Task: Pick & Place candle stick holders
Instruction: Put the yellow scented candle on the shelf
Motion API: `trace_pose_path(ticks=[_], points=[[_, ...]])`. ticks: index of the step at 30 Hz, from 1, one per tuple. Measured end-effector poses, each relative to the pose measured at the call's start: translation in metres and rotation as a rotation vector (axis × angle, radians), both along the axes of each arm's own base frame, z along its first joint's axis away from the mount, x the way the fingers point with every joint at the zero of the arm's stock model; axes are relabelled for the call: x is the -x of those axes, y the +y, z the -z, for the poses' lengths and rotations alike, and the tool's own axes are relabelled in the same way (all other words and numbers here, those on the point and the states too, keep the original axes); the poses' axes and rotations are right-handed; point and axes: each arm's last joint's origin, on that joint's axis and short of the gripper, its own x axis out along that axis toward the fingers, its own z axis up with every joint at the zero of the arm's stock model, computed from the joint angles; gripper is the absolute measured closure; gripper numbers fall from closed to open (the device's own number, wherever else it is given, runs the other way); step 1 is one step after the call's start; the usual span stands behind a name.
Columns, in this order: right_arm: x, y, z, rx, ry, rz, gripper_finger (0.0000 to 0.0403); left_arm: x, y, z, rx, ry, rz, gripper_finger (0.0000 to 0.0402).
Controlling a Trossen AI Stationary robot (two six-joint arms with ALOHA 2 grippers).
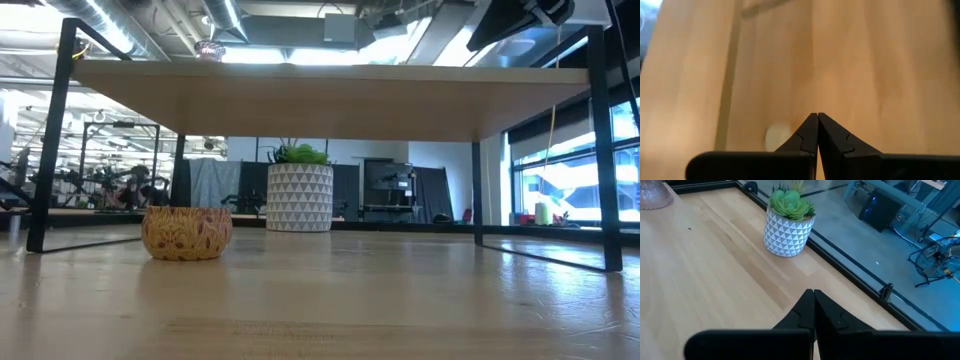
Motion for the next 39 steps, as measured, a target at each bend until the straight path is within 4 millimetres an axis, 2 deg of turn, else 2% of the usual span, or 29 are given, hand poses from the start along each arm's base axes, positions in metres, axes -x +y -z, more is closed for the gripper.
trace_pose_path(ticks=[5,9,14,22,29,35,39], points=[[-0.001,-0.002,0.000,0.001,0.004,0.005,0.0403,0.007,0.005,0.020,-0.090,0.126,-0.078,0.0397],[0.000,-0.002,0.001,-0.001,0.023,0.001,0.0403,0.001,0.003,0.023,-0.084,0.095,-0.069,0.0384],[0.001,-0.002,0.001,-0.011,0.041,-0.003,0.0403,-0.012,0.006,0.035,-0.087,0.151,-0.025,0.0348],[0.002,-0.002,0.002,-0.010,0.049,-0.003,0.0403,-0.026,0.006,0.077,-0.130,0.330,0.033,0.0284],[0.002,-0.002,0.002,-0.012,0.056,-0.004,0.0403,-0.031,0.012,0.076,-0.179,0.293,0.022,0.0272],[0.002,-0.002,0.002,-0.020,0.061,-0.005,0.0403,-0.033,0.023,0.091,-0.184,0.299,-0.003,0.0272],[0.002,-0.002,0.002,-0.028,0.064,-0.006,0.0403,-0.034,0.026,0.094,-0.202,0.285,-0.002,0.0272]])
